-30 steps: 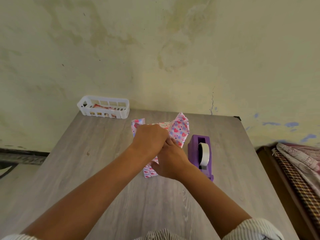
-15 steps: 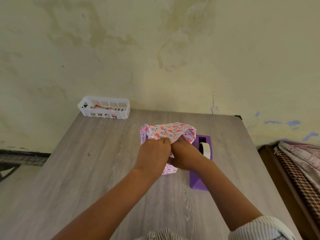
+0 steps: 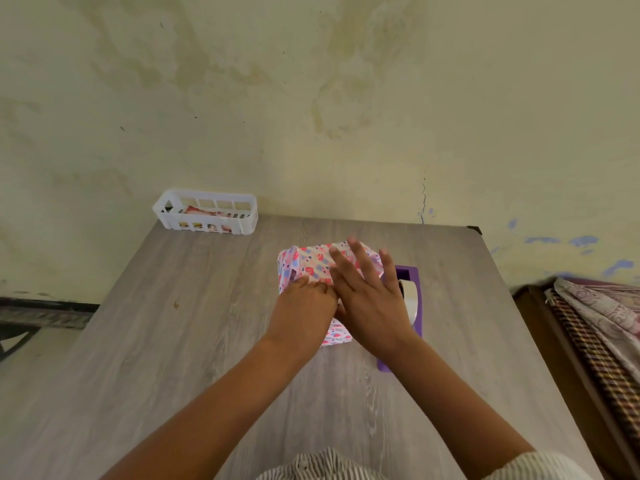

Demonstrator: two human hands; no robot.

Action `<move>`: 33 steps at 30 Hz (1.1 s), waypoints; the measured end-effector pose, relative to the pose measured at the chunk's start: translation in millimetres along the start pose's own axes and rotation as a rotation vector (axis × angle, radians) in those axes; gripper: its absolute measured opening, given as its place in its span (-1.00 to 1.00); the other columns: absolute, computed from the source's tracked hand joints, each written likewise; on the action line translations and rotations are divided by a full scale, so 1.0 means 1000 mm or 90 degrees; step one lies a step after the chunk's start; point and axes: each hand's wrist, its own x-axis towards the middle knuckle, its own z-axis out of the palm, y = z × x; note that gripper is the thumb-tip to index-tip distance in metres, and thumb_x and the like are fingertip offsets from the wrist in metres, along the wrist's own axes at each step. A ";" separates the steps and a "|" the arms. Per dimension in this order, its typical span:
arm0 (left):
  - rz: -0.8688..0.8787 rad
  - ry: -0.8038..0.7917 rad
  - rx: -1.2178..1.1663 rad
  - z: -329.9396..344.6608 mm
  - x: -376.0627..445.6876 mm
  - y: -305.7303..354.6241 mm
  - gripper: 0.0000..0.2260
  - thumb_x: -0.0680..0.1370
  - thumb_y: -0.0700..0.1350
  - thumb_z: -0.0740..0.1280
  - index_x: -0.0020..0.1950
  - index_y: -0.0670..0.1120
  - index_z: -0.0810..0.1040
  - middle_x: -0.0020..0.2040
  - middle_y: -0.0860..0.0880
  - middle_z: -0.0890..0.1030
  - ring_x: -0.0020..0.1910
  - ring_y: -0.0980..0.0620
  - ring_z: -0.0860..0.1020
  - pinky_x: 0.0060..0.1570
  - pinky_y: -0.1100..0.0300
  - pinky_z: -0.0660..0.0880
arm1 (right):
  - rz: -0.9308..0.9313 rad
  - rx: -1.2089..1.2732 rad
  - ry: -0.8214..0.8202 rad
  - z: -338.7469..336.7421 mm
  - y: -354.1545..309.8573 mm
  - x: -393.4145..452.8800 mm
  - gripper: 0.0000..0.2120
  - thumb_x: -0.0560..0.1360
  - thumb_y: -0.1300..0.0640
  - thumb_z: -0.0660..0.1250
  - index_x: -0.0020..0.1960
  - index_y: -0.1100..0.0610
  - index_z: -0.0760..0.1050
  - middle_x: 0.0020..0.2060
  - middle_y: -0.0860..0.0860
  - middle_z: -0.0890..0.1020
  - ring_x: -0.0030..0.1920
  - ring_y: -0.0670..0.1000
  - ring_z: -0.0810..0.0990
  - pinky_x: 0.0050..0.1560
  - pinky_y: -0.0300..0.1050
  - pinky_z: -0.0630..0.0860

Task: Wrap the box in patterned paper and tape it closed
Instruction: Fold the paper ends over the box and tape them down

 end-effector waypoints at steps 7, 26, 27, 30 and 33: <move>0.026 0.007 0.038 0.012 -0.013 0.005 -0.58 0.51 -0.07 0.32 0.35 -0.14 0.45 0.32 -0.11 0.50 0.32 0.02 0.45 0.45 0.10 0.07 | -0.032 -0.023 -0.007 -0.001 0.004 -0.011 -0.85 0.38 0.01 0.47 -0.21 0.10 0.63 -0.22 -0.03 0.65 0.35 0.13 0.43 0.45 0.18 -0.13; 0.033 0.032 -0.049 0.015 -0.019 -0.016 -0.36 0.35 -0.09 0.55 0.39 0.08 0.41 0.00 -0.10 0.52 -0.06 -0.07 0.55 -0.05 0.05 0.48 | -0.015 0.186 -0.065 0.004 0.033 -0.042 -0.61 0.20 0.04 0.62 -0.05 0.13 0.62 -0.06 0.04 0.68 -0.07 0.08 0.66 -0.08 -0.06 0.60; 0.021 -0.003 -0.023 0.012 -0.018 -0.012 -0.36 0.48 -0.07 0.42 0.49 0.14 0.21 0.16 -0.12 0.45 0.12 -0.08 0.48 0.11 0.03 0.39 | 0.005 0.188 -0.053 0.003 0.030 -0.042 -0.62 0.20 0.04 0.62 -0.06 0.14 0.62 -0.07 0.05 0.68 -0.08 0.08 0.66 -0.09 -0.05 0.60; 0.003 -0.040 0.030 0.011 -0.015 -0.005 -0.40 0.60 -0.05 0.21 0.53 0.19 -0.05 0.39 -0.12 0.23 0.36 -0.12 0.27 0.31 0.03 0.20 | 0.115 0.233 0.014 0.002 0.023 -0.045 -0.72 0.28 0.11 0.57 -0.07 0.14 0.62 -0.07 0.04 0.67 -0.07 0.07 0.64 -0.10 -0.07 0.61; -0.003 -0.025 0.005 0.014 -0.012 -0.003 -0.41 0.60 -0.05 0.23 0.53 0.16 -0.02 0.41 -0.13 0.21 0.36 -0.12 0.27 0.32 0.04 0.22 | 0.457 0.365 0.055 -0.003 0.025 -0.058 -0.77 0.40 0.12 0.49 0.02 0.10 0.56 0.00 0.00 0.58 -0.04 -0.02 0.53 -0.10 -0.16 0.49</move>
